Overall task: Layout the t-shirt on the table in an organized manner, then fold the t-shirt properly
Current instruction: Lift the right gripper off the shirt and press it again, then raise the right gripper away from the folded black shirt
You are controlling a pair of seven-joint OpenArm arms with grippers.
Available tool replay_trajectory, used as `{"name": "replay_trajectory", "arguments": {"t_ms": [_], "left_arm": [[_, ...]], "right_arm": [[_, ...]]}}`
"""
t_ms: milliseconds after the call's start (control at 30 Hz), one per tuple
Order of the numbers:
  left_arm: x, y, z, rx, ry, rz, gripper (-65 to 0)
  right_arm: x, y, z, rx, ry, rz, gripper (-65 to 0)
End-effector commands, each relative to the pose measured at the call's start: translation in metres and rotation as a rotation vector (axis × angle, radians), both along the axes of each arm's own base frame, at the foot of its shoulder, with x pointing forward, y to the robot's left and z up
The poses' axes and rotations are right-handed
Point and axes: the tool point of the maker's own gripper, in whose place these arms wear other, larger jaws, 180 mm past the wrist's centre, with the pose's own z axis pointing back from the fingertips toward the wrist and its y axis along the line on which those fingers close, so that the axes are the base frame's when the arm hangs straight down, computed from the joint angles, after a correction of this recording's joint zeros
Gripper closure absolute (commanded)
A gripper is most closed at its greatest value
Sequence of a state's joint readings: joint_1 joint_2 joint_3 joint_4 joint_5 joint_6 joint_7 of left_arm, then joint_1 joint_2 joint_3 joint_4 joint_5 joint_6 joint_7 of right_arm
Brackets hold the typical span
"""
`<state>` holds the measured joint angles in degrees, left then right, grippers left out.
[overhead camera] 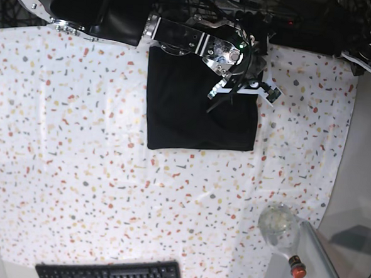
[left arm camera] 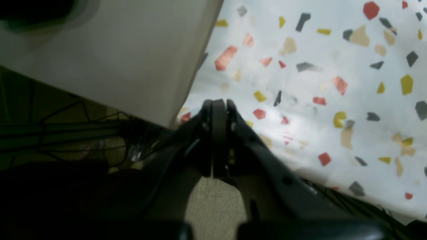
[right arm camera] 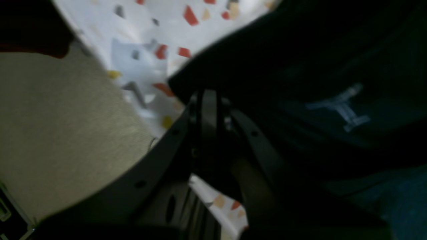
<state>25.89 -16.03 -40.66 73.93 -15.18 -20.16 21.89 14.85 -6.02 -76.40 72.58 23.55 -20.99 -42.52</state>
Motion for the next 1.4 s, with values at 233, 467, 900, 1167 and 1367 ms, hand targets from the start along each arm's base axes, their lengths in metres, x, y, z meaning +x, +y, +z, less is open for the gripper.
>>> {"name": "replay_trajectory", "arguments": {"t_ms": [233,467,900,1167,1367], "left_arm": [[0.013,-0.015,-0.001,-0.004,-0.003,-0.075,0.0],[0.011,-0.011,0.001,0.005,-0.003,-0.070,0.0],[0.009,-0.012,0.000,0.002,0.000,-0.070,0.0],[0.009,-0.013,-0.001,0.001,0.000,-0.071,0.0],[0.009,-0.015,-0.002,-0.005,0.000,-0.074,0.0]], "right_arm": [[0.003,0.034,0.039,0.163,-0.072,0.020,-16.1],[0.030,0.020,0.109,0.327,-0.148,-0.026,-4.4],[0.136,-0.059,0.073,0.232,-0.122,-0.423,0.0],[0.153,-0.039,0.030,0.167,-0.113,-0.394,0.0],[0.157,-0.014,0.031,0.180,-0.249,-0.217,0.0]]}}
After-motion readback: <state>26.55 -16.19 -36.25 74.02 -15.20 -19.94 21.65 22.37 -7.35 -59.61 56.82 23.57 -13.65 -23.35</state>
